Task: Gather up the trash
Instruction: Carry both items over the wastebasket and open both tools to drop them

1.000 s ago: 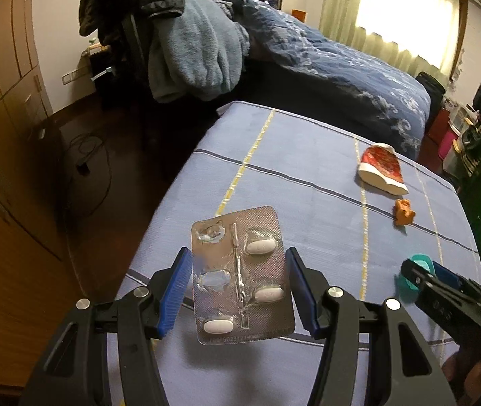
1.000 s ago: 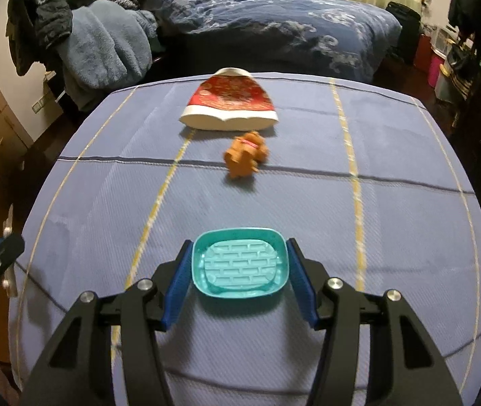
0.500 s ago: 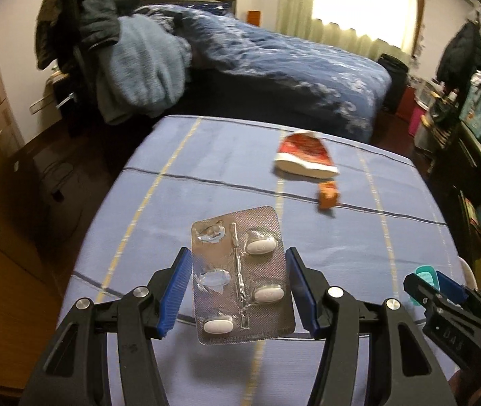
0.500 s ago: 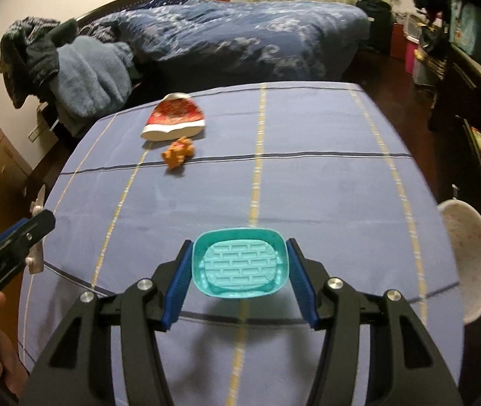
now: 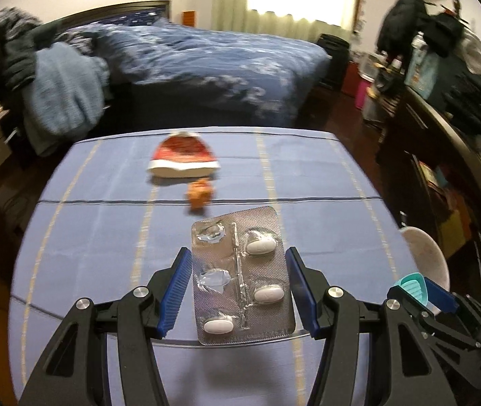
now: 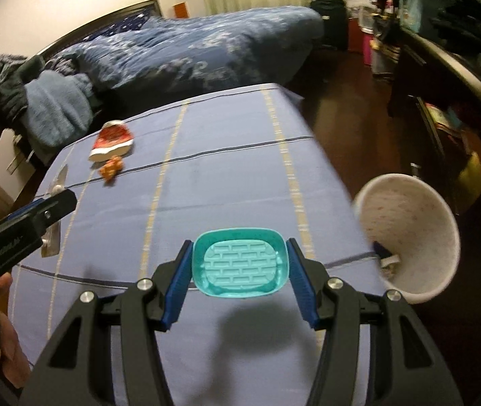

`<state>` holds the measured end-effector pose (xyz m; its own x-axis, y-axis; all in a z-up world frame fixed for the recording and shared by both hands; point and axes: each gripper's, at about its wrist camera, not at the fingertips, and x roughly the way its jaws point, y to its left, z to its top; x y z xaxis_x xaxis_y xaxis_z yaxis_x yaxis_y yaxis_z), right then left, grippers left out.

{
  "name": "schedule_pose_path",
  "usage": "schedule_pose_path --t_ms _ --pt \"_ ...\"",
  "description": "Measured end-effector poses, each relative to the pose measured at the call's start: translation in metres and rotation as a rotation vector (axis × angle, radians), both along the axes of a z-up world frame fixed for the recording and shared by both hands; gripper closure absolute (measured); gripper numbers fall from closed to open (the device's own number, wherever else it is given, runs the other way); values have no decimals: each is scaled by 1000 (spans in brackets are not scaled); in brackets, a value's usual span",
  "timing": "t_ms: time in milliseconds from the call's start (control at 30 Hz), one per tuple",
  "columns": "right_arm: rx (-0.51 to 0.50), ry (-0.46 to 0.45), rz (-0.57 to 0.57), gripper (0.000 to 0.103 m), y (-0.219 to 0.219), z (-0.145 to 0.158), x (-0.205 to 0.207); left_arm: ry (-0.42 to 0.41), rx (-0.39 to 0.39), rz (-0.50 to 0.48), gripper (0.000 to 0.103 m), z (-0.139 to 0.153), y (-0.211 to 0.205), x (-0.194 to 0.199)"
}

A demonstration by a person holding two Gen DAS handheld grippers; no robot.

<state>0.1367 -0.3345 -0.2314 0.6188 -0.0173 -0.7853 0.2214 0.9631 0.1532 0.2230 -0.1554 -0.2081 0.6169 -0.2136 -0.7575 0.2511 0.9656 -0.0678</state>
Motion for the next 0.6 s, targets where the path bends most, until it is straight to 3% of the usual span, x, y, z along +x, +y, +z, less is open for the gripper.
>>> schedule_pose_path --t_ms 600 --pt "-49 -25 -329 48 -163 -2 -61 16 -21 -340 46 -4 -187 9"
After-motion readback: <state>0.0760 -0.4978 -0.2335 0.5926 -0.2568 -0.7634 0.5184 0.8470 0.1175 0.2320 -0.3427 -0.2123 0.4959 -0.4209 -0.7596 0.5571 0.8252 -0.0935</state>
